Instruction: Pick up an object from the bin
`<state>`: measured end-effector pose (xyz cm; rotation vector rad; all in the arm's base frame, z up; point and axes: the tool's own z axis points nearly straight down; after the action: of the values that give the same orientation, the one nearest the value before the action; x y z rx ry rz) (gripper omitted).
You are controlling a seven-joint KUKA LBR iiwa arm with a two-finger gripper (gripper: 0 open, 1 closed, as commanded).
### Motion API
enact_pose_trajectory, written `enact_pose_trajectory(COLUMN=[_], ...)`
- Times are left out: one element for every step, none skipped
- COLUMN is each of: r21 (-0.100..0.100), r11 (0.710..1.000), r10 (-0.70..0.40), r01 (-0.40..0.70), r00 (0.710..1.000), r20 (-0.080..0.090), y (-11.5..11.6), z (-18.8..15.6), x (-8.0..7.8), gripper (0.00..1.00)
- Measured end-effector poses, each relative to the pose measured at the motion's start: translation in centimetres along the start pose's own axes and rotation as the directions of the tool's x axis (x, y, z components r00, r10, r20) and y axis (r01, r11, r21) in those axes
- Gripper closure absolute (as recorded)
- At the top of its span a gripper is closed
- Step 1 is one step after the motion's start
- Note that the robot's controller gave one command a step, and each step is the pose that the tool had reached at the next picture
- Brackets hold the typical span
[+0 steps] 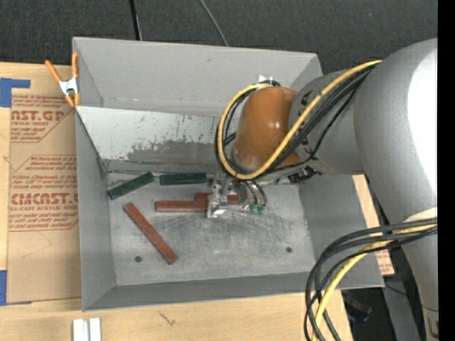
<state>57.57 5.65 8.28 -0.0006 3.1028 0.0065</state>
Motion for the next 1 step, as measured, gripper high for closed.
enact_pose_trajectory(r21=[0.004], r11=[1.000], r10=[-0.001], r01=[0.002], r00=[0.999], r20=[-0.041], y=[-1.31], z=[-4.08], x=[1.01], gripper=[1.00])
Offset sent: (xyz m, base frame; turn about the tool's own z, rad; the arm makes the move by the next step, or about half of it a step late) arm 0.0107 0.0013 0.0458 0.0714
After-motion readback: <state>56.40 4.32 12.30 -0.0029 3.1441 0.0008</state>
